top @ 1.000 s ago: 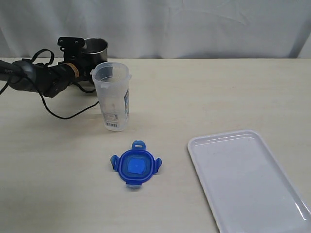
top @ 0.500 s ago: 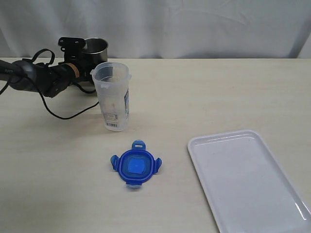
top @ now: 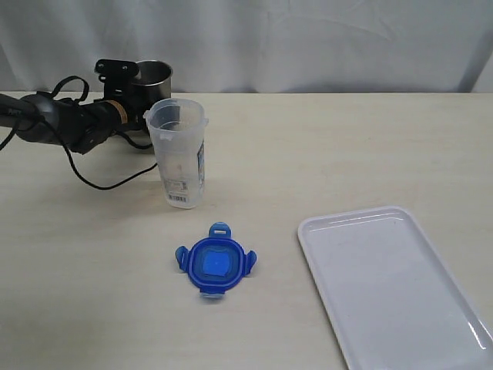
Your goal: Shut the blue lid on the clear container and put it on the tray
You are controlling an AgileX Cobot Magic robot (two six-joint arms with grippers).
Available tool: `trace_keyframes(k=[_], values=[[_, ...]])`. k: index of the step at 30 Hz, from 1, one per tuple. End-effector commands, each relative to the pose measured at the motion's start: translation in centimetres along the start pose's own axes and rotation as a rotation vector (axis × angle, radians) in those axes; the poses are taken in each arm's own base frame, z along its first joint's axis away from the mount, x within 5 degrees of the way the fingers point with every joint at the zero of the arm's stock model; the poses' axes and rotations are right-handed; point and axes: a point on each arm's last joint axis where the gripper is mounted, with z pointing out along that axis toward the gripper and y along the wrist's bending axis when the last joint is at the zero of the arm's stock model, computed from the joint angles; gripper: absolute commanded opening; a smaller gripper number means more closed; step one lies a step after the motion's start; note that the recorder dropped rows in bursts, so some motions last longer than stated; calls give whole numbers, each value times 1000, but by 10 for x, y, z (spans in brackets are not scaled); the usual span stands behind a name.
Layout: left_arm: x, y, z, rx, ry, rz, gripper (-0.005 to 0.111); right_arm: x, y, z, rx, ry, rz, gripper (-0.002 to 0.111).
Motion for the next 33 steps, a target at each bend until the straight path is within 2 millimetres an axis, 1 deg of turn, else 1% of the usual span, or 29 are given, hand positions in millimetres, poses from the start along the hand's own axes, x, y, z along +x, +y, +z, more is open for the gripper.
trace_keyframes(k=[1, 8, 12, 14, 17, 20, 25, 33], values=[[-8, -4, -1, 7, -15, 4, 85, 1, 0, 0, 8, -5, -2, 4], [-8, -5, -2, -1, -2, 5, 85, 1, 0, 0, 8, -5, -2, 4], [-13, -5, -5, -19, 17, 9, 84, 1, 0, 0, 8, -5, -2, 4], [-16, -4, -6, -28, 23, 10, 82, 1, 0, 0, 8, -5, -2, 4], [-16, -1, -8, -54, 60, 19, 74, 1, 0, 0, 8, -5, -2, 4], [-13, 3, -10, -77, 103, 45, 68, 1, 0, 0, 8, -5, -2, 4], [-11, 3, -10, -76, 125, 94, 69, 1, 0, 0, 8, -5, -2, 4], [-12, 3, -10, -76, 119, 55, 69, 1, 0, 0, 8, -5, -2, 4]])
